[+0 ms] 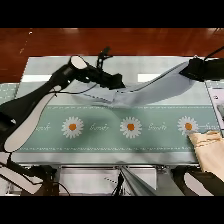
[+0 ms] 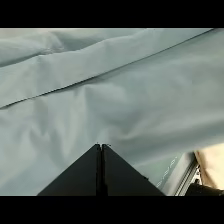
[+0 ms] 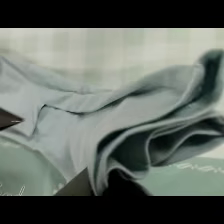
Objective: Fold the shirts.
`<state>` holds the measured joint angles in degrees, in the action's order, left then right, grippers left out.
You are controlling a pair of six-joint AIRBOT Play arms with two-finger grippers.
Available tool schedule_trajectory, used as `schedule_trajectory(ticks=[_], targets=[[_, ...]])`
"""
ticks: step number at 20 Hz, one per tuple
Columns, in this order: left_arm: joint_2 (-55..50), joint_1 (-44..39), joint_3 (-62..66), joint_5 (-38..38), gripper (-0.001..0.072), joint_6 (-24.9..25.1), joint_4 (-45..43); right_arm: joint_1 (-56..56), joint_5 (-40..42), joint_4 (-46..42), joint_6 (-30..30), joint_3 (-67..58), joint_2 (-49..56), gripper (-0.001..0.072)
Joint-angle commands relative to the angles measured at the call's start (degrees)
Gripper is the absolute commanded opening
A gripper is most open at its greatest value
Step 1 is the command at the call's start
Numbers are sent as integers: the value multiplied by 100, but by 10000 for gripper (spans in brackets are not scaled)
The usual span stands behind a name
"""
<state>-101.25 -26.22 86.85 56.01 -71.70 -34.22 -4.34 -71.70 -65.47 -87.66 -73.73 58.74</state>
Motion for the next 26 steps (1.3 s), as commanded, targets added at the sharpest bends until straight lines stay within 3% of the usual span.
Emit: schedule_trajectory(ticks=[1,9,14,17,20,23,26], targets=[[-103,-588,-313,-514,30,-11,-72,378,-459,-310,-435,-7,-409,19],[-573,-1443,-411,-1067,29,-273,284,682,-638,-564,-835,-7,-973,20],[273,-247,-411,-1032,28,-269,-85,876,-321,-710,-734,-4,-686,19],[1287,905,-411,-758,29,-271,-793,1626,568,-844,-903,-4,-96,19],[2319,2065,-411,-262,29,-271,-1305,2374,2002,-793,-1005,-7,713,19],[3040,2938,-411,382,30,-269,-1388,3012,3265,-304,-1054,-7,1637,19],[3407,3298,-417,981,30,-238,-1390,3657,4496,356,-1060,-7,2590,20]])
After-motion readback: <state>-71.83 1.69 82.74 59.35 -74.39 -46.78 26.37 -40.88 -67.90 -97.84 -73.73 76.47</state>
